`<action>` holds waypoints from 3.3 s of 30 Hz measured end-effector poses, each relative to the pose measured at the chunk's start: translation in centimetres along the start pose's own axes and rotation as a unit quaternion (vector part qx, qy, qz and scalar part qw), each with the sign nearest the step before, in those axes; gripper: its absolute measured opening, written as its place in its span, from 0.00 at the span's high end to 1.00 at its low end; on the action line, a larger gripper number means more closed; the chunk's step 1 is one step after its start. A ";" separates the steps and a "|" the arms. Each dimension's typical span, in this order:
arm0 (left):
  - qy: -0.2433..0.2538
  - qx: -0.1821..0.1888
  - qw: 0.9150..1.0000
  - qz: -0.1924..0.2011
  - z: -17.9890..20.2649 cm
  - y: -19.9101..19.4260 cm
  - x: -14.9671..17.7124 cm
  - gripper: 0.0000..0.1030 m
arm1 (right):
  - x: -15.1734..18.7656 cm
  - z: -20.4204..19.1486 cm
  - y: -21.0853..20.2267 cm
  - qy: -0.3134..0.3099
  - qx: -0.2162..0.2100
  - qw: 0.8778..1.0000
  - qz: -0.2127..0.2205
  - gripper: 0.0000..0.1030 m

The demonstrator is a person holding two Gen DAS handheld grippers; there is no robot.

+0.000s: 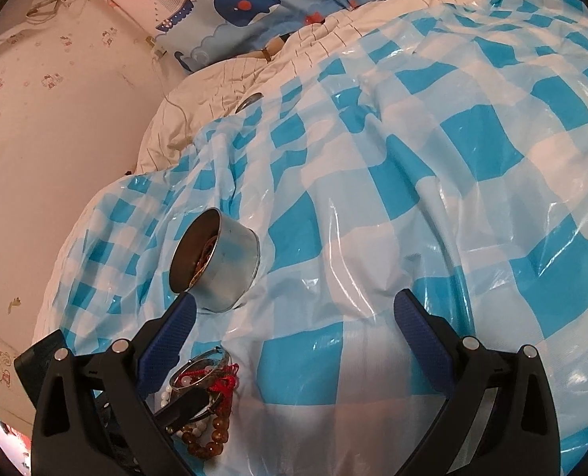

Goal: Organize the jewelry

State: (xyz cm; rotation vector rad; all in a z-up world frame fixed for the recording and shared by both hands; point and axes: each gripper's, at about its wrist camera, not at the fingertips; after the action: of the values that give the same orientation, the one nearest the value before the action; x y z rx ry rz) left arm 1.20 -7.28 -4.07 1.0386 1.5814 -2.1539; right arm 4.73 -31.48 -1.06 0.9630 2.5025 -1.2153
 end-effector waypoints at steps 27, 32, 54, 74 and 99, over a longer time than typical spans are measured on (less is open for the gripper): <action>-0.103 -0.078 0.992 0.007 -8.4 -3.6 0.7 0.42 | 4.6 -5.9 2.8 -0.162 -0.054 0.979 -0.108 0.10; -0.043 -0.102 0.994 0.016 -6.8 -4.7 0.4 0.42 | 5.8 -6.5 2.9 -0.196 -0.034 0.973 -0.118 0.32; 0.017 -0.078 0.996 -0.047 -4.7 -2.9 0.9 0.99 | 4.0 -5.2 1.3 -0.143 -0.094 0.982 -0.084 0.93; -0.028 -0.071 0.996 -0.054 -6.6 -2.6 0.9 0.63 | 5.5 -6.2 3.3 -0.198 -0.040 0.975 -0.088 0.74; 0.002 0.033 0.996 0.085 -3.1 -6.0 -4.4 0.99 | 1.6 -6.7 -1.5 -0.120 -0.223 0.967 -0.023 0.99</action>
State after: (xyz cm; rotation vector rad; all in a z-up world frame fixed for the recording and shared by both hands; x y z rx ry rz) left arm 1.90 -3.09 2.76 1.1547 1.3773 -2.1020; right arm 3.22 -26.37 3.52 0.6064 2.4522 -0.6781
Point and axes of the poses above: each gripper's, at about its wrist camera, not at the fingertips, and y roughly the way its jaws point, z to its right, x to its underside, and after that the axes turned 9 degrees about y, right-handed
